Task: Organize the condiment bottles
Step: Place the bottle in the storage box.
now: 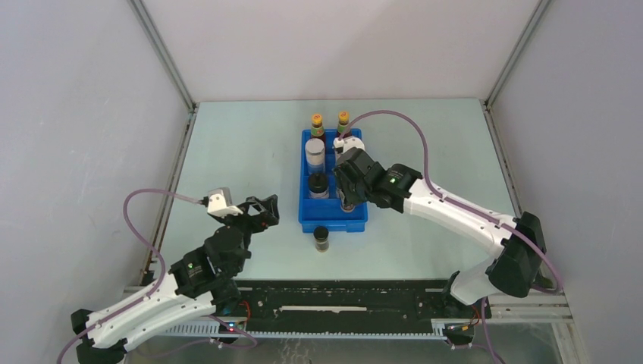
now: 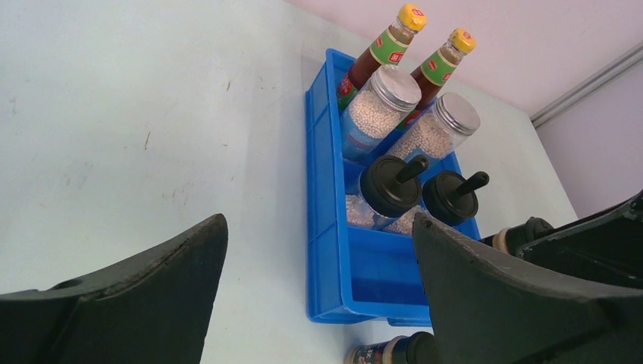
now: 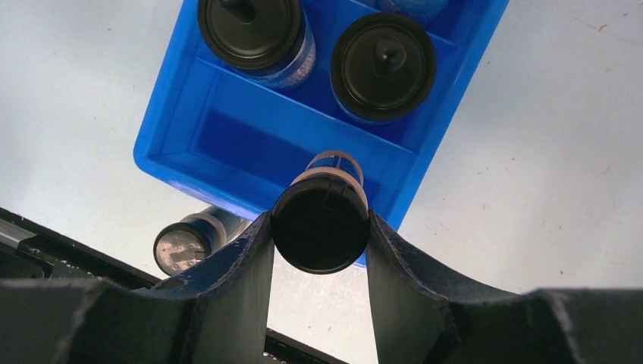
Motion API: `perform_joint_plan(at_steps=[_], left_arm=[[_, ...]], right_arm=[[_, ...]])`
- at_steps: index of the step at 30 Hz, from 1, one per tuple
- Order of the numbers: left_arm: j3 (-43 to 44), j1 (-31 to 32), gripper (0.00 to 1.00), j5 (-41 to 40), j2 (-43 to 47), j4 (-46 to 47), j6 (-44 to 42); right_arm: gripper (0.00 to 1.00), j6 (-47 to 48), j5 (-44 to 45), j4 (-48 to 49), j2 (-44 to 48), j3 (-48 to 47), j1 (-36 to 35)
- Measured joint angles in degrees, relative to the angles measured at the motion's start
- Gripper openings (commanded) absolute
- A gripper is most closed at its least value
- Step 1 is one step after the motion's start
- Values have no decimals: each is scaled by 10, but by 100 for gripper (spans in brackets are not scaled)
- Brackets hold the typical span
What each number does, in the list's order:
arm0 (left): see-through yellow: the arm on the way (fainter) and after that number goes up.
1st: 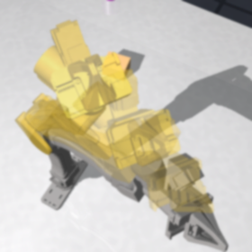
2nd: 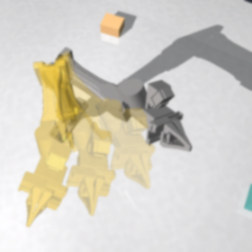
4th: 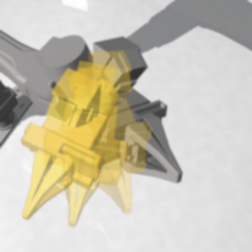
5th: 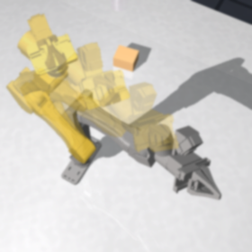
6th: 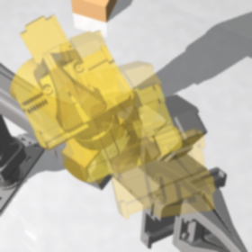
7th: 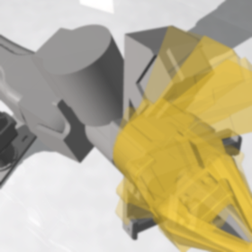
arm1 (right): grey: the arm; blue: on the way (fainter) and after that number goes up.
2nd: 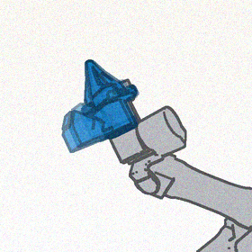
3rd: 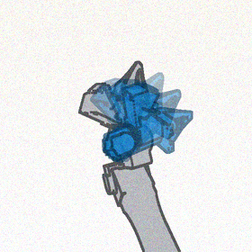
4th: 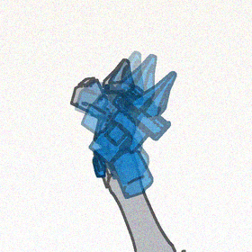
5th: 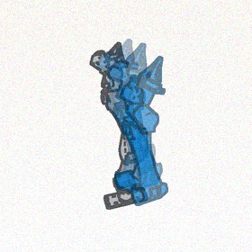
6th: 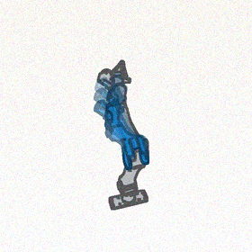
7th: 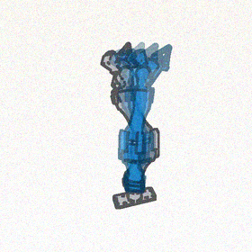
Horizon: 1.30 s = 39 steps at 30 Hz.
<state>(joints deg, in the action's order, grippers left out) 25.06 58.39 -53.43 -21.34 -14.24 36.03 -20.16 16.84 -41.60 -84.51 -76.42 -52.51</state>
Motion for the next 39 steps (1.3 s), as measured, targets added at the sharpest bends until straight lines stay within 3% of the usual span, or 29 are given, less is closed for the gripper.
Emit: perform_joint_plan(at_steps=[39], left_arm=[[-4, 0, 95, -1, -11, 4, 0]], right_arm=[[0, 8, -42, 90, -36, 78, 29]])
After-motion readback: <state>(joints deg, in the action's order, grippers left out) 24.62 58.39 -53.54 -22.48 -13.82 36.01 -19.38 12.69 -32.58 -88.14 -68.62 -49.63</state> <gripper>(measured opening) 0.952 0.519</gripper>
